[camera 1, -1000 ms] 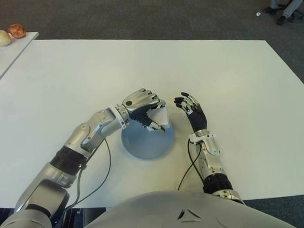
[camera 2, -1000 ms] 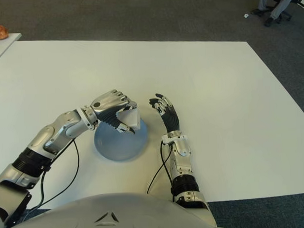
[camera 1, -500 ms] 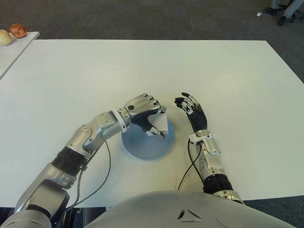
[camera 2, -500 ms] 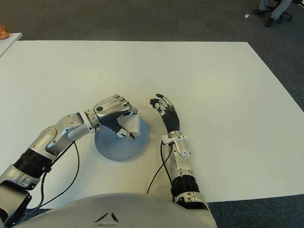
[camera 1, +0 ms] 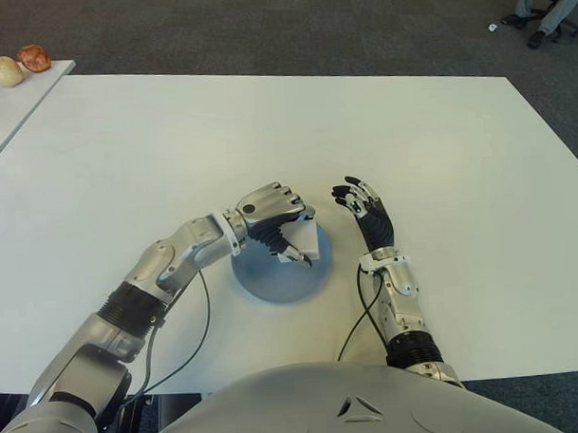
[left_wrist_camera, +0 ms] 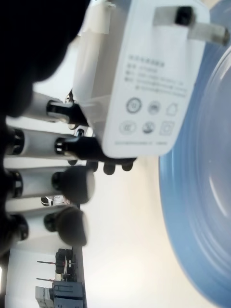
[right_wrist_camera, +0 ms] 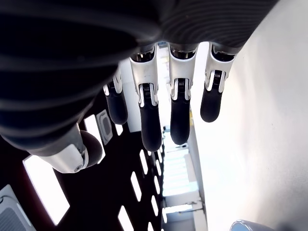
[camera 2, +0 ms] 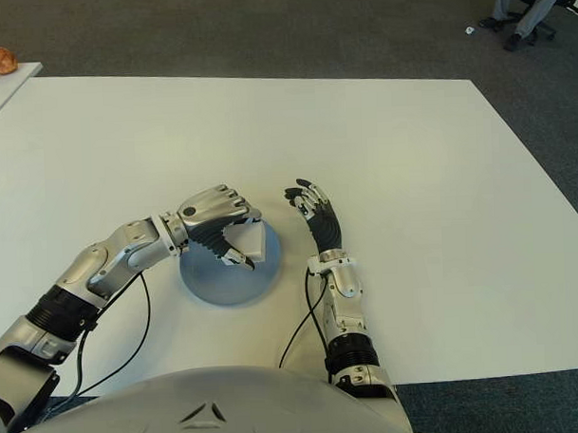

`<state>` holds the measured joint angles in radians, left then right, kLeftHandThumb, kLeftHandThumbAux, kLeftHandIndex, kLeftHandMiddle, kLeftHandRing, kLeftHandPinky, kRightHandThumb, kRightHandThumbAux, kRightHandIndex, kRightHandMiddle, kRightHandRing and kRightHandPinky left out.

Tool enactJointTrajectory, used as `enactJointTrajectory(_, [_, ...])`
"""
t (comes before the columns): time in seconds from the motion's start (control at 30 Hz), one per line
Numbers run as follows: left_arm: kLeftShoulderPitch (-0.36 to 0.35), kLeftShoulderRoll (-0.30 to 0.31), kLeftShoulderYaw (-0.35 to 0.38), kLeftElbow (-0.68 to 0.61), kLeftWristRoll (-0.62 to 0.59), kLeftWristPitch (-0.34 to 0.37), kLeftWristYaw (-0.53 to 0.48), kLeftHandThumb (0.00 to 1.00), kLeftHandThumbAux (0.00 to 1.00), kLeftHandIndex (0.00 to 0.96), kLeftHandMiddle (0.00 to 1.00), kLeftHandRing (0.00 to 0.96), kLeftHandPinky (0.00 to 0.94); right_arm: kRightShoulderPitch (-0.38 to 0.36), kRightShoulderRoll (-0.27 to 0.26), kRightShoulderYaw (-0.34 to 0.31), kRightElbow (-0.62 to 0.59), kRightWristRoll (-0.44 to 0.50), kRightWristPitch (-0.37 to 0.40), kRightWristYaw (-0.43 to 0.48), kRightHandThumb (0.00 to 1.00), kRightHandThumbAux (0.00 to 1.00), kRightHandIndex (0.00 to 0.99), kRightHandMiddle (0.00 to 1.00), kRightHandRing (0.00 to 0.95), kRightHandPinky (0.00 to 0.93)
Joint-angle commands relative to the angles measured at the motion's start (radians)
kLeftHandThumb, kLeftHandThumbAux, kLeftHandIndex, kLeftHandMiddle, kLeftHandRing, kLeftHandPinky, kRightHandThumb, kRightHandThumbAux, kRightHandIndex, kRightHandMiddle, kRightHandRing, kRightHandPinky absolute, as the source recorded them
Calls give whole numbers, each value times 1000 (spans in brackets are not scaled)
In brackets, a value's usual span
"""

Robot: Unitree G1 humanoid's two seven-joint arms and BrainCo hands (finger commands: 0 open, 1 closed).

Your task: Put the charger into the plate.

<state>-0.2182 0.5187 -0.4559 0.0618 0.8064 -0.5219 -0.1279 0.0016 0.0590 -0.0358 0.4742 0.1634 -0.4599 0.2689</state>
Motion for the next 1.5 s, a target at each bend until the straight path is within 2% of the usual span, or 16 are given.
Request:
enactJointTrajectory(0.03, [10,1,-6,24,9,-13,23,751,697,443,866,862,827,58,11,4,44,7,53,3,0,550,194,355,300,250])
enactJointTrajectory(0.47, [-6,12,-5,57,26,-42,40,752,697,443,869,863,816,59,7,-1,42,11,61,14,0,546,189,354,299,237])
enactJointTrajectory(0.8, [-1,15,-1,77,33,-40,41,752,697,443,869,864,827,61,4,-4,41,12,55,19,0,553,199,356,307,255])
enactJointTrajectory(1.3, [-27,15,-24,207,101,-79,162,751,697,443,859,855,807,76,4,-6,18,6,51,10,0,564,209,365,314,261])
enactJointTrajectory(1.5, [-34,2,-16,266,51,-102,183,744,697,444,823,818,783,80,5,-5,10,5,53,5,0,567,210,364,311,252])
